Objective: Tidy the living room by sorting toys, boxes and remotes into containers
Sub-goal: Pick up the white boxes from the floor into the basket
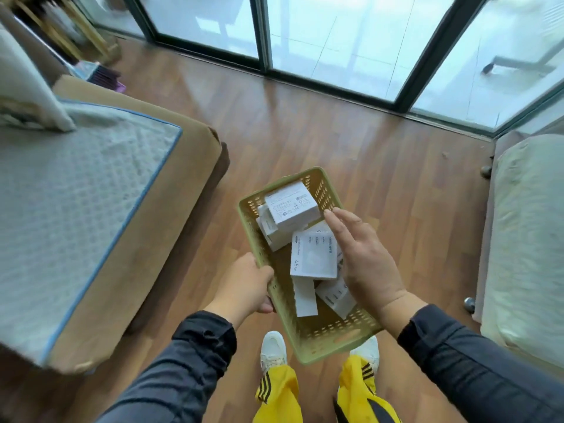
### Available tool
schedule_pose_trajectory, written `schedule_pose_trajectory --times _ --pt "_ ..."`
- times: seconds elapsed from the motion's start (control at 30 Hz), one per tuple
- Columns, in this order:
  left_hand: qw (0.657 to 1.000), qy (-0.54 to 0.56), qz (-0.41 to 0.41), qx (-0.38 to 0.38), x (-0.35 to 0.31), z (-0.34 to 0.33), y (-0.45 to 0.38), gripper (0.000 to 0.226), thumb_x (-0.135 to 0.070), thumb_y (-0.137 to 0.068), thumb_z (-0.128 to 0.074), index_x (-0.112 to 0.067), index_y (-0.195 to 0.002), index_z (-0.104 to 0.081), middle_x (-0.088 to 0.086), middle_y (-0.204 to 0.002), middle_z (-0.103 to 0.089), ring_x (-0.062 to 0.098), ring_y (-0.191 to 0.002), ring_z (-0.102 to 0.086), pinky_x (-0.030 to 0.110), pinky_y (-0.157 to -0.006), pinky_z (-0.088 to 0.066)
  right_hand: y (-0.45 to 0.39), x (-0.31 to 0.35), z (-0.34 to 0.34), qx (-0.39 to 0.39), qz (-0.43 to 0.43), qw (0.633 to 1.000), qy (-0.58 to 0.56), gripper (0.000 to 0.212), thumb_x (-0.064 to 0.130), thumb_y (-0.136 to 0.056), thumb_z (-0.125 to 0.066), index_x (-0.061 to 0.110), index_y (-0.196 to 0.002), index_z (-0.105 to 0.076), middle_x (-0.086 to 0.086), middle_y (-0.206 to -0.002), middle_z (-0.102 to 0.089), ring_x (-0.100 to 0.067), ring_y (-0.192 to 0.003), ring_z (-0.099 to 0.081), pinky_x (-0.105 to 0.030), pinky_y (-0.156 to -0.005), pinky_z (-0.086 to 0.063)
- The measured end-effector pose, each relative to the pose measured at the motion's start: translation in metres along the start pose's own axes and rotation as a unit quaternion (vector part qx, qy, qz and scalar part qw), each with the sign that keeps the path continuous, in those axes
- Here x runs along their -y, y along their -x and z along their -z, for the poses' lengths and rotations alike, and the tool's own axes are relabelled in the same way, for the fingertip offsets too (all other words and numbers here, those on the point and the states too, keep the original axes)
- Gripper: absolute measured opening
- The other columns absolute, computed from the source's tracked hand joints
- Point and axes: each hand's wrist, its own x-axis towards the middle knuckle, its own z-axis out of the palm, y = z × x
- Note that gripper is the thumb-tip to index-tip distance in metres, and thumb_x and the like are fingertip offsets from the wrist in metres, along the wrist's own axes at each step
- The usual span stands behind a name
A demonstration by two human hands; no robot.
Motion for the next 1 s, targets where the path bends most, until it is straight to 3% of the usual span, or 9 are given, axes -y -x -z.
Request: schedule_pose_trajectory --times 0.2,0.37,0.47,0.6,0.83,1.0 --pt "1.0 0.008 -0.02 -0.012 -0.015 0.068 0.076 0.022 -0.01 -0.094 -0.046 -0.009 -0.113 -0.058 0.02 -0.085 -0.076 0.03 -0.062 -0.075 0.047 -0.068 -0.064 0.004 0.077 0.054 0.015 0.023 0.997 0.077 0.084 0.003 -0.079 -0.065 0.013 -0.155 -0.029 -0.009 -0.155 -0.036 -0.034 -0.115 -0.047 -0.045 -0.083 -0.057" --pt "0.998 -0.003 -0.043 -0.036 -0.021 0.12 0.129 0.016 -0.008 -0.097 -0.052 -0.003 -0.111 -0.058 0.016 -0.069 -0.07 0.024 -0.048 -0.069 0.042 -0.064 -0.065 0.009 0.127 0.095 0.015 0.049 0.991 0.122 0.089 0.006 -0.078 -0.072 0.012 -0.154 -0.028 -0.012 -0.154 -0.037 -0.035 -0.12 -0.045 -0.045 -0.096 -0.052" --pt "0.996 -0.008 -0.054 -0.065 -0.014 0.142 0.153 0.019 -0.01 -0.097 -0.053 -0.003 -0.114 -0.059 0.022 -0.087 -0.073 0.028 -0.059 -0.074 0.038 -0.056 -0.064 0.009 0.152 0.108 0.025 0.073 0.989 0.125 0.089 0.009 -0.081 -0.07 0.016 -0.156 -0.023 -0.008 -0.157 -0.031 -0.033 -0.126 -0.041 -0.045 -0.104 -0.047" --pt "0.996 0.008 -0.046 -0.08 0.003 0.158 0.175 0.016 -0.011 -0.099 -0.052 -0.011 -0.112 -0.061 0.015 -0.088 -0.073 0.018 -0.047 -0.068 0.027 -0.049 -0.057 0.006 0.177 0.115 0.051 0.109 0.984 0.13 0.087 0.015 -0.082 -0.07 0.018 -0.156 -0.022 -0.007 -0.155 -0.033 -0.03 -0.128 -0.038 -0.043 -0.106 -0.045" --pt "0.986 0.102 0.01 -0.13 0.049 0.152 0.207 0.02 -0.015 -0.098 -0.054 -0.013 -0.117 -0.062 0.021 -0.1 -0.073 0.03 -0.063 -0.07 0.042 -0.065 -0.065 -0.003 0.206 0.121 0.092 0.218 0.962 0.135 0.073 0.016 -0.08 -0.068 0.018 -0.147 -0.038 -0.006 -0.141 -0.048 -0.028 -0.116 -0.045 -0.041 -0.092 -0.051" --pt "0.958 0.182 0.045 -0.217 0.081 0.127 0.241 0.018 -0.022 -0.097 -0.058 -0.017 -0.111 -0.067 0.012 -0.094 -0.074 0.027 -0.059 -0.066 0.046 -0.068 -0.065 0.002 0.224 0.123 0.118 0.312 0.935 0.121 0.065 0.015 -0.082 -0.064 0.021 -0.143 -0.042 -0.004 -0.136 -0.052 -0.028 -0.116 -0.046 -0.041 -0.095 -0.046"
